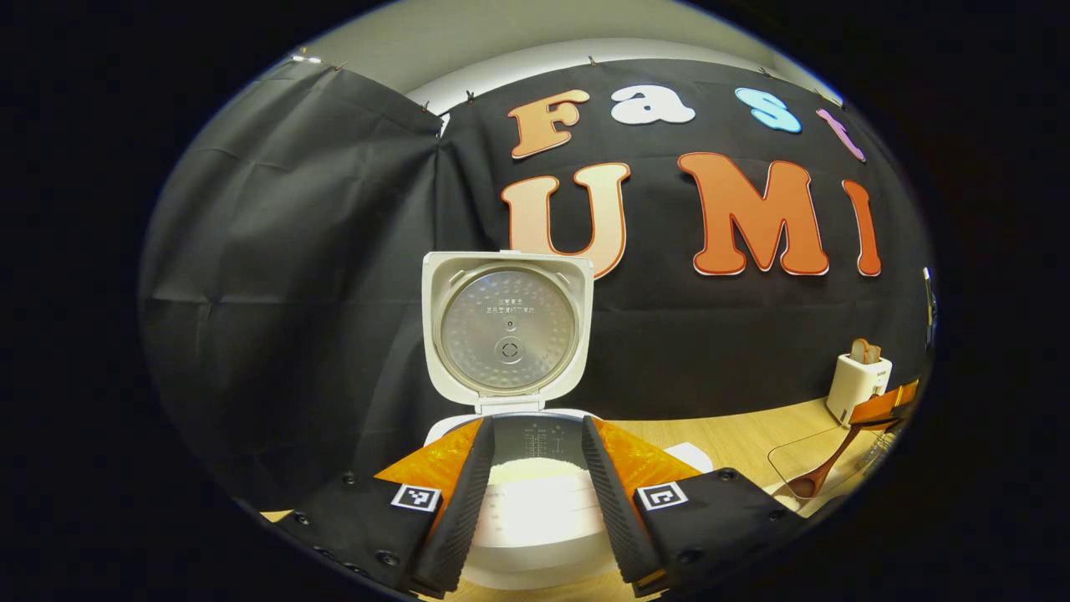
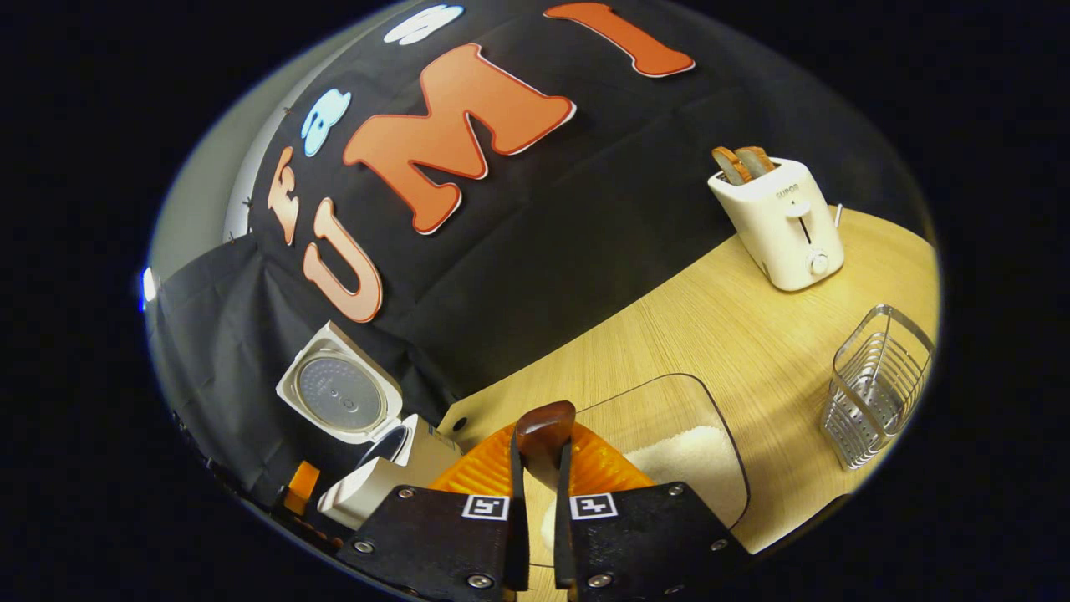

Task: Close the left gripper, press the button to open the rice cooker; take a wooden spoon from the chopstick holder with the right hand, scoop a spoonful of rice and pour it into the rice cooker, then put the wooden spoon back into the chopstick holder.

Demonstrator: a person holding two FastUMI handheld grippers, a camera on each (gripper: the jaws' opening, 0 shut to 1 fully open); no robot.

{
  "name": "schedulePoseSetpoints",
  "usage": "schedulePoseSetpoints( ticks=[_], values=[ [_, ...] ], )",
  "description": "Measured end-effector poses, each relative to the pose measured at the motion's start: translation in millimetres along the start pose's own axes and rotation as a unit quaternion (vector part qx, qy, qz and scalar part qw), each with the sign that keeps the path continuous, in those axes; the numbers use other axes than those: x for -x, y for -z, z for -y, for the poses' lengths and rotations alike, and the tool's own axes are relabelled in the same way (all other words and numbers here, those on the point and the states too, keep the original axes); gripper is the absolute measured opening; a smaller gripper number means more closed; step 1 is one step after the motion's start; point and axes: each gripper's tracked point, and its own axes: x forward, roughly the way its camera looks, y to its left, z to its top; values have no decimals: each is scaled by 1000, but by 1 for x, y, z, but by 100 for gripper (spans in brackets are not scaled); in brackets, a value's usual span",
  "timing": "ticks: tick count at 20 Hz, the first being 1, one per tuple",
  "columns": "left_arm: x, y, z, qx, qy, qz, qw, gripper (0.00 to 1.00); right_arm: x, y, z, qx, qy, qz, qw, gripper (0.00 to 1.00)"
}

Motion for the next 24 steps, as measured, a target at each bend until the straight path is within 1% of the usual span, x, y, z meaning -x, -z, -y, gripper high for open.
schedulePoseSetpoints(
  ticks=[3,4,5,7,8,9,12,13,14,15,16,19,21,22,23,24],
  values=[
    [1,-1,2,0,3,0,1000,67,-1,-3,12,-38,-2,2,999,12],
    [2,-2,3,0,2,1,1000,71,-1,-3,15,-51,-3,1,999,12],
    [3,-2,4,1,4,1,1000,71,-1,-4,17,-58,-4,3,998,12],
    [2,-2,6,3,6,-1,1000,70,1,-3,16,-59,-6,5,998,12],
    [2,-2,7,2,6,-1,1000,67,0,-3,16,-58,-6,5,998,12],
    [2,-2,7,1,5,-2,1000,71,0,-3,14,-60,-7,6,998,12],
    [2,0,10,3,8,-6,1000,70,0,-4,16,-70,-7,4,997,12],
    [2,1,10,3,7,-8,1000,70,0,-5,18,-82,-10,2,997,12],
    [3,1,9,4,6,-8,1000,67,-1,-5,18,-97,-14,-1,995,12],
    [4,0,8,4,5,-7,1000,71,0,-5,17,-114,-20,-5,993,12],
    [4,0,7,5,4,-8,1000,67,-1,-3,16,-130,-26,-9,991,12],
    [6,0,7,3,3,-7,1000,70,-2,-4,21,-166,-30,-12,986,12],
    [4,2,8,1,6,-10,1000,71,-1,-9,26,-184,-33,-13,982,12],
    [4,5,2,-4,-2,-14,1000,71,-1,-12,29,-191,-31,-11,981,12],
    [4,7,-1,-5,-7,-18,1000,67,1,-16,29,-194,-32,-5,981,12],
    [5,9,-2,-2,-9,-20,1000,68,2,-21,30,-198,-34,3,980,12]
  ],
)
